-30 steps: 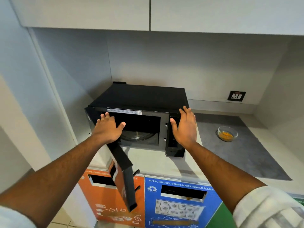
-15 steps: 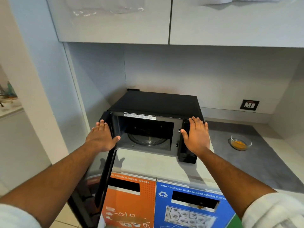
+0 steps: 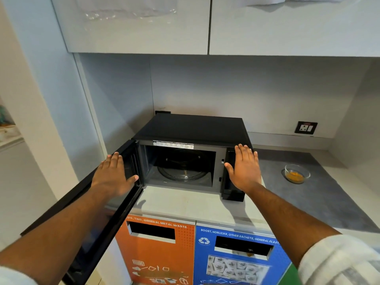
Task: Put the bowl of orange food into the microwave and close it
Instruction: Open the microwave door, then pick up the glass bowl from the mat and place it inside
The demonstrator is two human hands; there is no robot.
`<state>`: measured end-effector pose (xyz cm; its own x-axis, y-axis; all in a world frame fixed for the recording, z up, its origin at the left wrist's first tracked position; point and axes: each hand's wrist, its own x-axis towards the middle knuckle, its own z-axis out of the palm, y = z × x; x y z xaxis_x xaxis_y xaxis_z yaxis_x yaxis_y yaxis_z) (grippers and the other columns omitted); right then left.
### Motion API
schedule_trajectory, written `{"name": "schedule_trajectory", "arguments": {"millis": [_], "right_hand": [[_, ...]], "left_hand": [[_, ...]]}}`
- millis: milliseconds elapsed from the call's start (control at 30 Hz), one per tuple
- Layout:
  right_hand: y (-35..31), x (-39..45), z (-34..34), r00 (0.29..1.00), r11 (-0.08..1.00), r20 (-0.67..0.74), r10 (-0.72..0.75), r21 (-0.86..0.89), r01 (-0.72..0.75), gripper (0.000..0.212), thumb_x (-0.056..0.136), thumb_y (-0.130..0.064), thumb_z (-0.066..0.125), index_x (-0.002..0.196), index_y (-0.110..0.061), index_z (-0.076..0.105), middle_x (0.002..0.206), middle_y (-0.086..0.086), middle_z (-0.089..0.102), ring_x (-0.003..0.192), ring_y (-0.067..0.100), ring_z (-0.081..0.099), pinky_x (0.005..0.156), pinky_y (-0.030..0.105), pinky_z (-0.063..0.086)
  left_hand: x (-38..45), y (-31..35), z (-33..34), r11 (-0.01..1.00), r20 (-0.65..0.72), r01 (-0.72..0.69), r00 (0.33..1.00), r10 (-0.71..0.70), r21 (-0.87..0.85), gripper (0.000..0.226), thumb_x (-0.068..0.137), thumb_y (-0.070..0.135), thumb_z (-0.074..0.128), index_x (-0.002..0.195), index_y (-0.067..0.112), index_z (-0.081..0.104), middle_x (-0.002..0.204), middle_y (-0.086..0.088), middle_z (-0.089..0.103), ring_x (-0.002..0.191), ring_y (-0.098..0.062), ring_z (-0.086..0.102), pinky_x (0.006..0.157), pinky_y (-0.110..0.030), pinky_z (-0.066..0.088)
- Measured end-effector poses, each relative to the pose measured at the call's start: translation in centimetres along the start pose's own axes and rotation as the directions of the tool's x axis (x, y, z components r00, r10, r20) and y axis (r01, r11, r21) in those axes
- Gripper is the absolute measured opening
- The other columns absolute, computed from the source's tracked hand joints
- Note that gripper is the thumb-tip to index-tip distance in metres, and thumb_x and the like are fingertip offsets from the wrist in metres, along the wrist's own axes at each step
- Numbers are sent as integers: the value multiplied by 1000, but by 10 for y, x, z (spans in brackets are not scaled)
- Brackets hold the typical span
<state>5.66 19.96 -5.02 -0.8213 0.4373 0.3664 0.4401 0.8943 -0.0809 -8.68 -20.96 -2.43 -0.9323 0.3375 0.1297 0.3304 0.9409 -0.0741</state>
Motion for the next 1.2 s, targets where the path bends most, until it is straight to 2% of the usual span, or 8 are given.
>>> {"name": "schedule_trajectory", "arguments": {"millis": [400,533,667,967,1200], "right_hand": [[-4,-4,-2,999,1000,23,23,-2,-23,85,100,-66,25,165,-14,6,174,8,8,162,30,2,131,50,6],[-8,-9,-9,999,999,37,34,22,-34,85,101,-65,26,165,-14,5,174,8,7,162,29,1,131,49,6],[-8,-21,-17,997,999,66,34,27,-35,84,101,-65,27,165,-15,3,175,7,3,162,29,-2,130,50,7],[1,-62,-27,998,995,48,44,90,-48,85,100,-64,35,165,-17,5,175,8,3,161,30,-2,130,53,9],[42,-88,-34,995,993,55,79,83,-83,87,99,-67,35,164,-18,7,174,9,5,161,30,1,128,52,9]], "left_hand": [[-3,-2,7,998,-47,-30,998,33,64,107,84,81,15,157,4,-1,168,-14,-4,155,-31,-5,126,-45,4],[-8,-1,9,992,-75,-61,995,69,107,102,88,76,18,157,3,-2,167,-16,-6,155,-31,-9,126,-46,2],[-14,9,5,994,-120,-94,988,101,62,95,92,69,21,157,3,0,168,-15,-6,155,-29,-9,126,-46,1],[-22,71,-10,971,-157,-237,961,227,-45,92,94,68,24,157,4,1,168,-14,-3,156,-28,-6,126,-44,2],[-36,144,-7,926,-194,-347,928,317,-146,91,94,66,29,157,5,7,168,-13,1,156,-28,1,125,-43,8]]}}
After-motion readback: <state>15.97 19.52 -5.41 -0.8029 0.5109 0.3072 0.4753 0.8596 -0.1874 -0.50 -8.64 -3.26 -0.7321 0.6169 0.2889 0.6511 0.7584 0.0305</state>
